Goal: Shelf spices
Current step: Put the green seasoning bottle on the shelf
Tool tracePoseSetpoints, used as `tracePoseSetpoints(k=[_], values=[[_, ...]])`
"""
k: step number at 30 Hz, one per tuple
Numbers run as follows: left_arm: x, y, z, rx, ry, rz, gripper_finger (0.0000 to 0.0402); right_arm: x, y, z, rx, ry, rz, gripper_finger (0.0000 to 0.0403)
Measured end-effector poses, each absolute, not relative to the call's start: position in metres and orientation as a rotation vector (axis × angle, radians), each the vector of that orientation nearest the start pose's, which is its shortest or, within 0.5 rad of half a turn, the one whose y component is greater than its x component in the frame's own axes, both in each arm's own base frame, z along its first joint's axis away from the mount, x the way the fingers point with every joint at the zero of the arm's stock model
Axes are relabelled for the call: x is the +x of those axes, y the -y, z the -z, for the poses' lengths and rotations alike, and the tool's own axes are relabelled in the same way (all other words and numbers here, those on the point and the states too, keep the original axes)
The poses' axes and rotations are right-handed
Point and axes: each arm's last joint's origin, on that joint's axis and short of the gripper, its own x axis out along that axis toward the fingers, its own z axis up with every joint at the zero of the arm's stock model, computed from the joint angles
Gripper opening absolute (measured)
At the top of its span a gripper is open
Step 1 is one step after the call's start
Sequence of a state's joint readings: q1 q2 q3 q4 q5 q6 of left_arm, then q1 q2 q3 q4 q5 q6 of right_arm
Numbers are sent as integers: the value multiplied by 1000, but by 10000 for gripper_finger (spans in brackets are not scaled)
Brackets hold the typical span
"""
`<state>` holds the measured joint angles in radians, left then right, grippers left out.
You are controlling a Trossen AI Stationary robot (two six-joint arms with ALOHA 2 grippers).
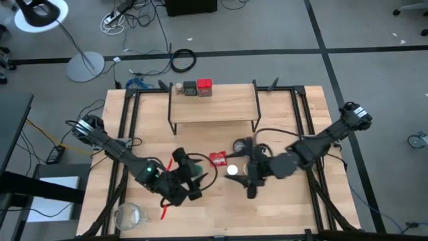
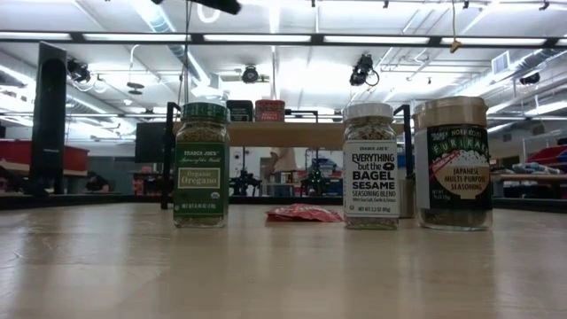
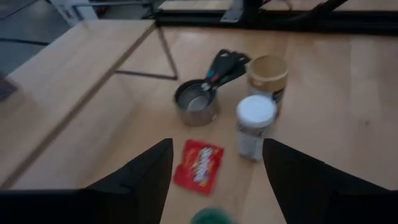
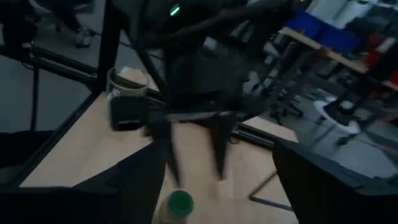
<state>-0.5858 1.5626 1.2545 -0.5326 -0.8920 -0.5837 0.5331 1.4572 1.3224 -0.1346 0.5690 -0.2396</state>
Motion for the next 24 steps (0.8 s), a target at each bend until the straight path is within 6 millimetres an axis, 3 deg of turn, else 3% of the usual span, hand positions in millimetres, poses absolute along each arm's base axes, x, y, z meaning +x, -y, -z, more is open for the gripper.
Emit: tracePoseSetpoints(k=[6,10,16,24], values=[[248,152,-299,-5,-584,-502,253,341,-146,-330,-350,-261,-93,327],[223,158,-305,41,-510,-564,253,363,-140,-302,-310,-335,-70,343],[195,152,-309,64,-499,-627,253,385,-127,-270,-178,-421,-107,353],[169,155,-307,29,-478,-657,253,399,-112,-247,-39,-494,-89,353]])
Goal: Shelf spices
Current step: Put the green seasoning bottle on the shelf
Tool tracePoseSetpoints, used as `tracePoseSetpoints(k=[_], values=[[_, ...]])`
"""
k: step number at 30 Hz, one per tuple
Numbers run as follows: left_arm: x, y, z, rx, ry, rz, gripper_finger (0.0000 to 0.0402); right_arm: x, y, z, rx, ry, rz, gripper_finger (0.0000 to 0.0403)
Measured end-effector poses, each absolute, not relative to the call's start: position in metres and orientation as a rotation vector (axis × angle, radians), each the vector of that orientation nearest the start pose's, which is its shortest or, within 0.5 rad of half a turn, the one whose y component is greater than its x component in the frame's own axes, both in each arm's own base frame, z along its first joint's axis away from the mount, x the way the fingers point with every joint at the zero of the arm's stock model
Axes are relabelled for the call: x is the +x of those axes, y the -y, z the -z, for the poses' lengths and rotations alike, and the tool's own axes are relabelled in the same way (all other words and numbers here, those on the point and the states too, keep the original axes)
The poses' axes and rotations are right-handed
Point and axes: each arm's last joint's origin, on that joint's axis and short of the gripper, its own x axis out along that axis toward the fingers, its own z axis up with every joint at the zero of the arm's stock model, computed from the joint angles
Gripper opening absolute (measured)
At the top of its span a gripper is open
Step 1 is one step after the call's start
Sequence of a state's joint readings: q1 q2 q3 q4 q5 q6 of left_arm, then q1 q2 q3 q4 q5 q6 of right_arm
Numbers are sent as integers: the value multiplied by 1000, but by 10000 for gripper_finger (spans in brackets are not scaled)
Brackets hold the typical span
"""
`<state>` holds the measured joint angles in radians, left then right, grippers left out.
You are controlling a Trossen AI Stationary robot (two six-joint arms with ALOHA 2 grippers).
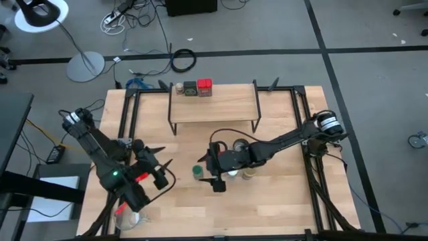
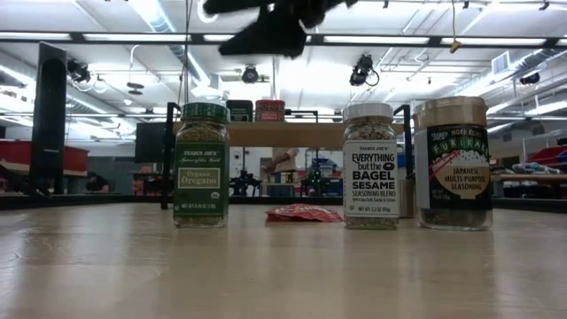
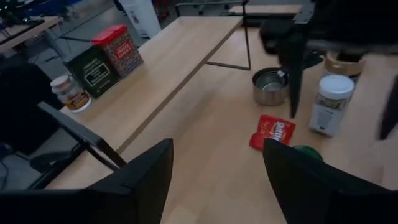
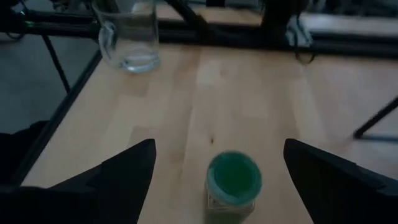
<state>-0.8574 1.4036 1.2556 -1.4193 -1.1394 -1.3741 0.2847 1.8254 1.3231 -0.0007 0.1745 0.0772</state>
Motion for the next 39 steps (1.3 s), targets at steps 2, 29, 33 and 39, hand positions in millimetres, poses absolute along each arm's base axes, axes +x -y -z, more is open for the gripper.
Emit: tracePoseSetpoints(k=[2,29,33,39], values=[[166,156,-308,31,-459,-653,253,403,-110,-240,-9,-509,-103,353],[163,156,-308,35,-450,-659,253,420,-95,-200,53,-592,-42,352],[164,156,-308,34,-450,-659,253,420,-95,-200,53,-591,-42,352],[164,156,-308,34,-449,-659,253,420,-95,-201,67,-587,-37,346]])
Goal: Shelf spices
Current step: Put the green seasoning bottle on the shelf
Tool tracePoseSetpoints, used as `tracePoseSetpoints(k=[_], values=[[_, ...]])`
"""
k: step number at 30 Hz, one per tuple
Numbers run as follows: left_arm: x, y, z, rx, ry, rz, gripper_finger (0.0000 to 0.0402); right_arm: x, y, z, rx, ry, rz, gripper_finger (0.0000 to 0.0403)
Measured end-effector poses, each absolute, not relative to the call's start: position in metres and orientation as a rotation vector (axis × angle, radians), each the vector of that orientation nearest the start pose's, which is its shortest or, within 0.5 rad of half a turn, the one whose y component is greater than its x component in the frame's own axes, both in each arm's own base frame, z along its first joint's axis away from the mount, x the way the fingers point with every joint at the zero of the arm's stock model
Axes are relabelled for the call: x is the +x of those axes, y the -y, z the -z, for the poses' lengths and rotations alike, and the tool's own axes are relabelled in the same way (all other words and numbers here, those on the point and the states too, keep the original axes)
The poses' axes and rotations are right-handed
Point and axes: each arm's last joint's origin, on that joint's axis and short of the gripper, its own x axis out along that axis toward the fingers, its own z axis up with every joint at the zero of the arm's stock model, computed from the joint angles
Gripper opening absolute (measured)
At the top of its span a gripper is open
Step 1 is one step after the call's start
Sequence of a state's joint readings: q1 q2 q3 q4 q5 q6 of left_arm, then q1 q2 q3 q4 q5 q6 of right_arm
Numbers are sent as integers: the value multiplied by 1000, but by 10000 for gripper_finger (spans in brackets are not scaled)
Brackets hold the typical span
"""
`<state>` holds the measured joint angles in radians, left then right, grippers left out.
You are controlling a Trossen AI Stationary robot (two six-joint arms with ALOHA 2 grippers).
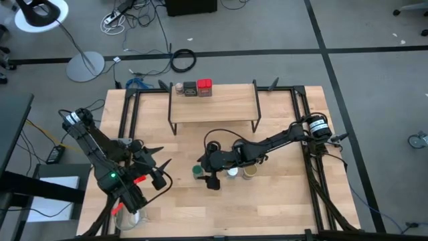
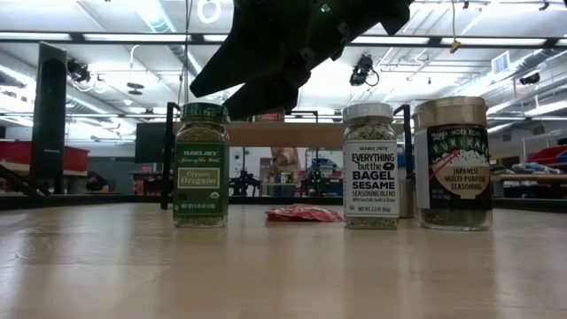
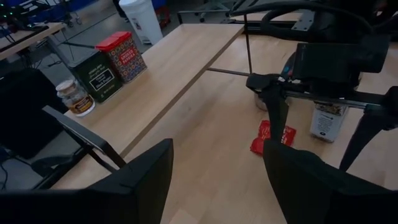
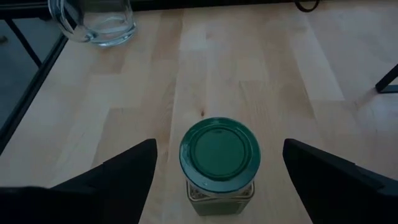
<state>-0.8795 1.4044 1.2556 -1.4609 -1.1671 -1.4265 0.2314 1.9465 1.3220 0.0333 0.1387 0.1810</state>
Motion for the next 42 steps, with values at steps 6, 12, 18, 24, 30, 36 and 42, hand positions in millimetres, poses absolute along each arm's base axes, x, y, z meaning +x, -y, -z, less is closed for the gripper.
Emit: tracePoseSetpoints(k=[6,12,18,24,30,36,42], values=[[164,156,-308,33,-449,-658,253,421,-95,-201,70,-579,-37,343],[164,156,-308,32,-449,-658,253,429,-97,-198,92,-501,-62,343],[164,156,-308,27,-446,-659,253,440,-100,-175,72,-510,-36,340],[164,156,-308,32,-448,-657,253,438,-100,-181,56,-514,-32,334],[164,156,-308,37,-450,-658,253,434,-98,-176,72,-589,-24,334],[164,156,-308,38,-451,-657,253,435,-99,-175,77,-586,-42,316],[164,156,-308,36,-450,-657,253,435,-99,-175,79,-591,-44,266]])
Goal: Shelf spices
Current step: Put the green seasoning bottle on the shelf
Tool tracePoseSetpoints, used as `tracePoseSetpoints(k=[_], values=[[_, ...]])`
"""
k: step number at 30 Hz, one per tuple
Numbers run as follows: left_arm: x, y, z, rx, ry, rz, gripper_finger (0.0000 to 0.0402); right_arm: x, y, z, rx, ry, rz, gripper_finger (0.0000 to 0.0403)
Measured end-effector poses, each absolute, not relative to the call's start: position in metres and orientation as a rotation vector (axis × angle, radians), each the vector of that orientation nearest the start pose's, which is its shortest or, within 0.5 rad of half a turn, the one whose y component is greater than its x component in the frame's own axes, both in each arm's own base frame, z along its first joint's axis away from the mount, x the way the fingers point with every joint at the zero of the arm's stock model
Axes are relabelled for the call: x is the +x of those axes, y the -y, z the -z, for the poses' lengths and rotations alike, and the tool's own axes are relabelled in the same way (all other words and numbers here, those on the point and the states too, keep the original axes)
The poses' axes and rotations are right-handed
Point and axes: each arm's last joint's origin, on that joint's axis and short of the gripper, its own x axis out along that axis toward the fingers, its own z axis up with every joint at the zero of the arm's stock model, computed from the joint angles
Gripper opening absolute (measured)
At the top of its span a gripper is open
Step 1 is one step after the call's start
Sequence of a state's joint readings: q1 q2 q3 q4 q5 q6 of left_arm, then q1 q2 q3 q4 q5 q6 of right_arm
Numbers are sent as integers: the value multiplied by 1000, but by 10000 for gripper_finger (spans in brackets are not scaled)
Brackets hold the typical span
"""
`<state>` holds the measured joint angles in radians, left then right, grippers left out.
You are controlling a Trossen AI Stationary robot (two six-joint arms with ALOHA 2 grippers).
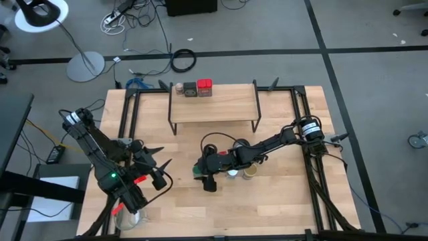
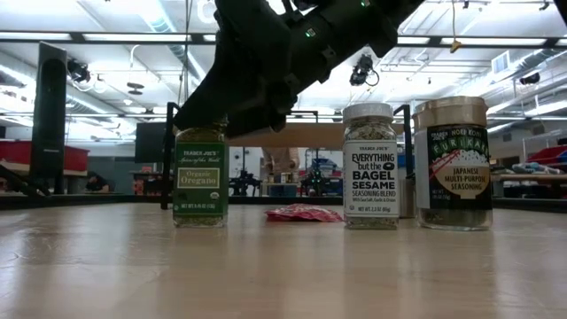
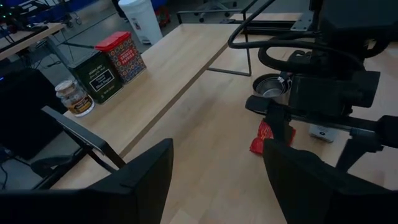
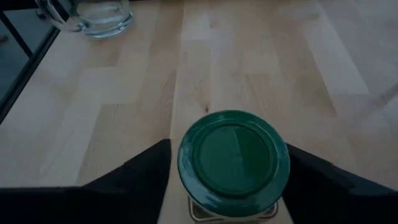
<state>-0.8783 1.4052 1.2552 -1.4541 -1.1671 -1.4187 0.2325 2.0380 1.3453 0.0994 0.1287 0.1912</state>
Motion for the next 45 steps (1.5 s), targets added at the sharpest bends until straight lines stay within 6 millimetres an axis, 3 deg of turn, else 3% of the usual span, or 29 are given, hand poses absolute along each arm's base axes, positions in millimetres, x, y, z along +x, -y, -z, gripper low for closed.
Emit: tracePoseSetpoints(k=[4,12,15,22,30,35,40,45], values=[[164,156,-308,35,-450,-657,253,435,-99,-175,80,-589,-47,203],[164,156,-308,35,-450,-657,253,434,-100,-176,74,-589,-50,202],[164,156,-308,34,-449,-656,253,432,-100,-185,61,-574,-56,202],[164,156,-308,33,-449,-656,253,414,-95,-248,35,-440,-80,202],[164,156,-308,32,-449,-656,253,384,-85,-358,-112,-323,-35,202],[165,157,-308,23,-445,-654,253,371,-72,-412,-210,-315,12,202],[165,157,-307,23,-446,-655,253,365,-42,-443,-241,-308,52,202],[165,157,-307,20,-450,-654,253,362,4,-446,-235,-377,100,202]])
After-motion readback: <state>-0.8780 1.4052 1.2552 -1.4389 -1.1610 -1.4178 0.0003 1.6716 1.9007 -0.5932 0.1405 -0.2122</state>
